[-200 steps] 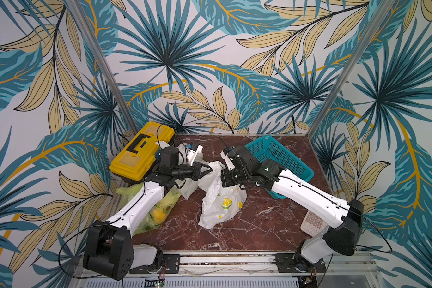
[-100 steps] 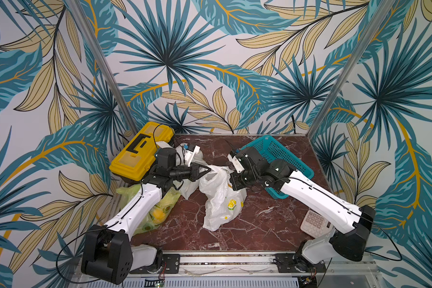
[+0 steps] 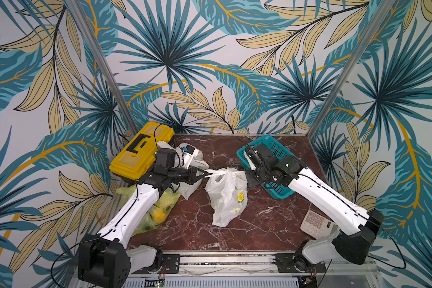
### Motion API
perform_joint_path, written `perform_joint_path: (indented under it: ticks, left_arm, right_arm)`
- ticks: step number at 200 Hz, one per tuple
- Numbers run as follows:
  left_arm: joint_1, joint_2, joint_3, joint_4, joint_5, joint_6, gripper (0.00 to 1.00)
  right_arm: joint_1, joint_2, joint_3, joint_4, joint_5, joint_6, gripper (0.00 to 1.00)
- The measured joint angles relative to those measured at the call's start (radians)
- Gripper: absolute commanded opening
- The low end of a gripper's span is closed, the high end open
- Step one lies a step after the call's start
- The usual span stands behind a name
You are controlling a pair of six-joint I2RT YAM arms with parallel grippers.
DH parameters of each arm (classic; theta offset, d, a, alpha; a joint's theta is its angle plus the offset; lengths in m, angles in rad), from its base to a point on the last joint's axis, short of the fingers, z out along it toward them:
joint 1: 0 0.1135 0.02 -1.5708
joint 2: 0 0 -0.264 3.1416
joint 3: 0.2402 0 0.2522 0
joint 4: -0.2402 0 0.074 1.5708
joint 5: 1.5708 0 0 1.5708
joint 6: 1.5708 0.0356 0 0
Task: Place the pears into plastic bags & tie knots
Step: Tie the plastic bag at the center of the board.
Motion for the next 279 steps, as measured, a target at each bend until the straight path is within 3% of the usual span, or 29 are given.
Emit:
perform_joint_path:
  ticks: [38,58,136,195,279]
  left_arm:
    - [0.066,0.069,-0.092,-0.07,-0.086,0.006,0.0]
    - [0.092,0.102,-0.127,-0.106,-0.097,0.004,0.0]
    - [0.151,0.007,-0.098,-0.098,-0.045,-0.036,0.0]
    - [0.24,-0.078,-0.019,-0.149,-0.028,-0.034,0.0]
    - [0.243,-0.001,-0.147,-0.136,-0.088,-0.024,0.0]
  right_arm:
    - [-0.153,-0.025,-0.296,0.111,-0.078,0.021,0.0]
    - [-0.188,-0.024,-0.369,0.16,-0.139,0.032,0.0]
    - [-0.248,-0.032,-0.317,0.211,-0.281,0.07,0.0]
    - [-0.261,-0.028,-0.125,0.211,-0.365,0.048,0.0]
    - [-0.285,0.144,-0.229,0.332,-0.431,0.056,0.0]
